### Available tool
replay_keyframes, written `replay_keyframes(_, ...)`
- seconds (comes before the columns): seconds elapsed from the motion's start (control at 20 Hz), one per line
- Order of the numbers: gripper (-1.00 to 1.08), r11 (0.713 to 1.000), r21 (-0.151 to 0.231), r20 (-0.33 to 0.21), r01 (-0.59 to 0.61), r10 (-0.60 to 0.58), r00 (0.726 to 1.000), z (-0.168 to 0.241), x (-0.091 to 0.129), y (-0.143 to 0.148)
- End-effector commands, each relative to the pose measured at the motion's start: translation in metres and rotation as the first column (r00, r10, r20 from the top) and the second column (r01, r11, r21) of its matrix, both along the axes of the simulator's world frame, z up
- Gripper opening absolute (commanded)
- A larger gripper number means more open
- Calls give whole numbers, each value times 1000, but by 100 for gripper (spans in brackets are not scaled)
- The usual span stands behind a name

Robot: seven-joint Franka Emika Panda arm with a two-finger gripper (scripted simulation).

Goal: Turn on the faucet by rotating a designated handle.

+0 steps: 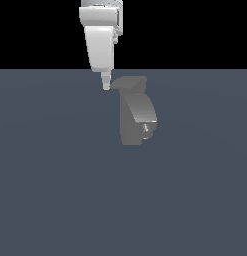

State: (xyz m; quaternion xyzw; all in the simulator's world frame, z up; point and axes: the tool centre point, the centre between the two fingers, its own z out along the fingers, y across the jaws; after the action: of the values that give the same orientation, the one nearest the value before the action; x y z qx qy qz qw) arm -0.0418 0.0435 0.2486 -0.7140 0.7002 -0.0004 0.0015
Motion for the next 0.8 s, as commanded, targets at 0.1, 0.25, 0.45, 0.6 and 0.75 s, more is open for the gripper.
replay_keyframes(0.1, -100, 1000, -1, -2, 9, -9, 1000, 0, -13, -16)
replay_keyframes(0.25, -100, 1000, -2, -3, 8, -8, 1000, 0, -19, -20)
replay_keyframes(0.45, -100, 1000, -1, -2, 1, -1, 1000, 0, -17, -32)
replay_keyframes(0.6, -100, 1000, -1, -2, 2, -2, 1000, 0, -18, -50)
replay_keyframes(0.75, -100, 1000, -1, -2, 3, -3, 1000, 0, -18, -69)
